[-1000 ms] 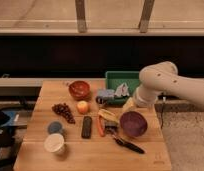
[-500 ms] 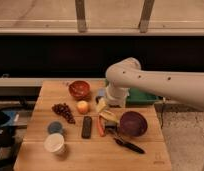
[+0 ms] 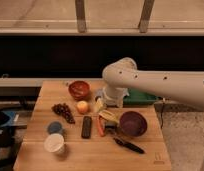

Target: Place eraser in tray

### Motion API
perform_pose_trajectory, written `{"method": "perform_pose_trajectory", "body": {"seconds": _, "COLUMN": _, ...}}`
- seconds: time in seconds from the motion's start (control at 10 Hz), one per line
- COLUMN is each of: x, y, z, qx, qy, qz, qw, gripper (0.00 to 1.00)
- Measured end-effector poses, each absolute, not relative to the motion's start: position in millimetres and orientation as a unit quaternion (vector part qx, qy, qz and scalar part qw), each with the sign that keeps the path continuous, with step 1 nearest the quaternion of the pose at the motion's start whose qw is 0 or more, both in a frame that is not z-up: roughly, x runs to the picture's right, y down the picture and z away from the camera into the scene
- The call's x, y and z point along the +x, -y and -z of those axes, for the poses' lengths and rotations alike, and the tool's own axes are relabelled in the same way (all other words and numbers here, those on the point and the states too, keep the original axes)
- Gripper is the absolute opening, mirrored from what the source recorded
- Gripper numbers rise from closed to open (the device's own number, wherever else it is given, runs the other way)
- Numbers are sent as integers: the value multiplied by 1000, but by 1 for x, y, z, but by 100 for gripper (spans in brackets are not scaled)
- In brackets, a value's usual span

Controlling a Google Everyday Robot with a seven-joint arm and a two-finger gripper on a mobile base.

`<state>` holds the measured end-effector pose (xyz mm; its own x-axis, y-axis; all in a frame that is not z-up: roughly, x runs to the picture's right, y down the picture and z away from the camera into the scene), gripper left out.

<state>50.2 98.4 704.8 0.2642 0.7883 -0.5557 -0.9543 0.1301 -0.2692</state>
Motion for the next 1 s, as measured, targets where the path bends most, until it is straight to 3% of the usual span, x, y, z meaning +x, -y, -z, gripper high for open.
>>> {"method": "perform_pose_trajectory", "body": {"seconds": 1.0, "x": -51, "y": -138, "z": -775, "qx": -315, "qy": -198, "qz": -529, "qw": 763, "gripper": 80}}
